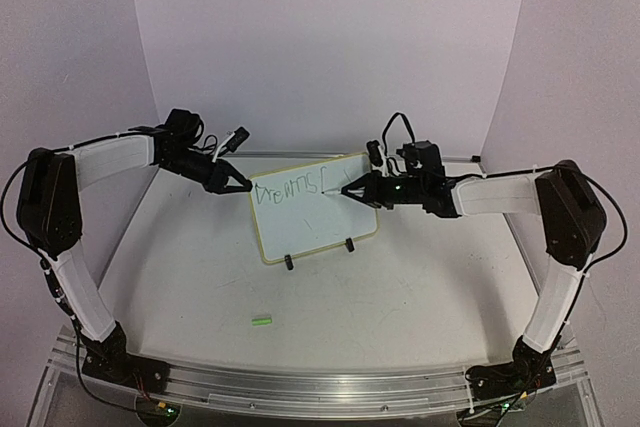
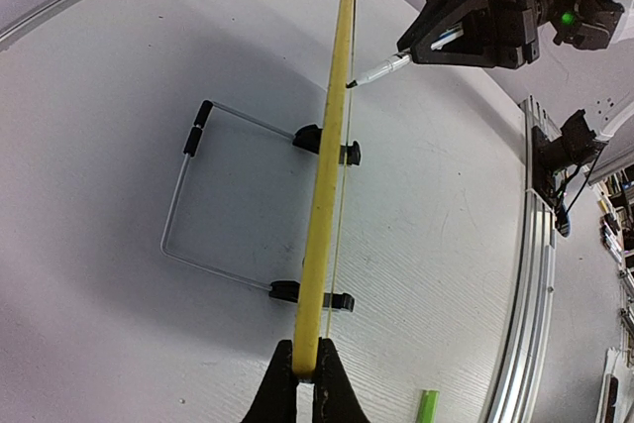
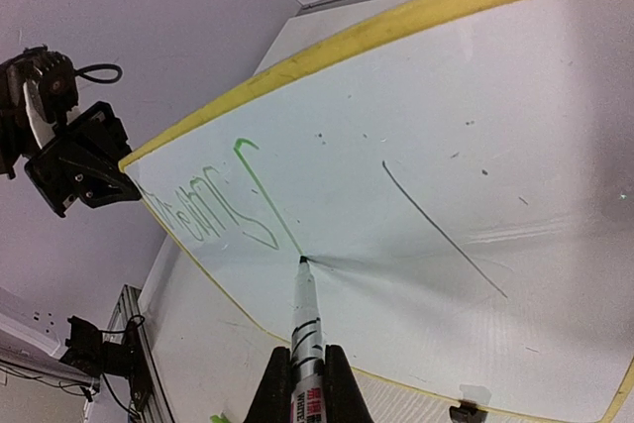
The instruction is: Write a sentence on the whiteboard
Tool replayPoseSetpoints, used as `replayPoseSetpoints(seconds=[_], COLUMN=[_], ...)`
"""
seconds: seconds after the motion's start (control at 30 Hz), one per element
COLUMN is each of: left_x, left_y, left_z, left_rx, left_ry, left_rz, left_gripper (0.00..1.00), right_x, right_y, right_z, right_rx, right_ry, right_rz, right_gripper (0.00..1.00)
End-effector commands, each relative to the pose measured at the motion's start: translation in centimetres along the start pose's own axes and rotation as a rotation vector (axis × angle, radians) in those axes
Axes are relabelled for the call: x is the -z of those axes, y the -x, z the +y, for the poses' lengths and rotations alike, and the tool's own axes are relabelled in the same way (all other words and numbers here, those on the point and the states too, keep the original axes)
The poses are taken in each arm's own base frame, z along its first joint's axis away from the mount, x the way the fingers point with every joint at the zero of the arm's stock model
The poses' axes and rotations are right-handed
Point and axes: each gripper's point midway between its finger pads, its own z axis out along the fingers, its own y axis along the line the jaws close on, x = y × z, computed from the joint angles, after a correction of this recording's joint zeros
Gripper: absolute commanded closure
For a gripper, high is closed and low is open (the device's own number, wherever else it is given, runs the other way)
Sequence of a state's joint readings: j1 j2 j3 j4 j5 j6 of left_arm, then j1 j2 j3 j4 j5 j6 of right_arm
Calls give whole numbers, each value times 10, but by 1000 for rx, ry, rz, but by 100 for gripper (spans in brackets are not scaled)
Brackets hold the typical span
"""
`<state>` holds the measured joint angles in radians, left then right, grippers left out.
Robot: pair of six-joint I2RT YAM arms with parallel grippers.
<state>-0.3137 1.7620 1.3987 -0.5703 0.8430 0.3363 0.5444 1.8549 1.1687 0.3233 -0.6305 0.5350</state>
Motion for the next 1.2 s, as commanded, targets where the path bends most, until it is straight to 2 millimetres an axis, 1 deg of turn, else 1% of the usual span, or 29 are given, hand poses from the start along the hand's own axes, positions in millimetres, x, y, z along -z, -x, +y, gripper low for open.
replayPoseSetpoints(seconds=[0.0, 0.23, 0.43, 0.57, 0.77, 1.03, 1.17], left_x=[-10, -9, -9, -9, -9, -9, -8], left_y=[-18, -17, -17, -17, -16, -17, -16], left_z=[4, 4, 3, 3, 3, 3, 3], left_rx=[19, 13, 13, 13, 13, 16, 14], left_ry=[20, 22, 23, 23, 20, 20, 20], left_rz=[78, 75, 75, 74, 74, 74, 73], left_gripper=[100, 100, 100, 100, 100, 100, 100], right_x=[5, 7, 10, 16, 17, 0, -5], right_y=[22, 36, 37, 35, 26, 9, 6], right_z=[7, 14, 7, 2, -4, 1, 2], right_rx=[7, -10, -22, -29, -40, -5, -7], right_ry=[2, 28, -8, -37, -56, -50, -50], right_rz=[-94, -160, -186, -200, -186, -88, -80], right_gripper=[100, 100, 100, 100, 100, 100, 100])
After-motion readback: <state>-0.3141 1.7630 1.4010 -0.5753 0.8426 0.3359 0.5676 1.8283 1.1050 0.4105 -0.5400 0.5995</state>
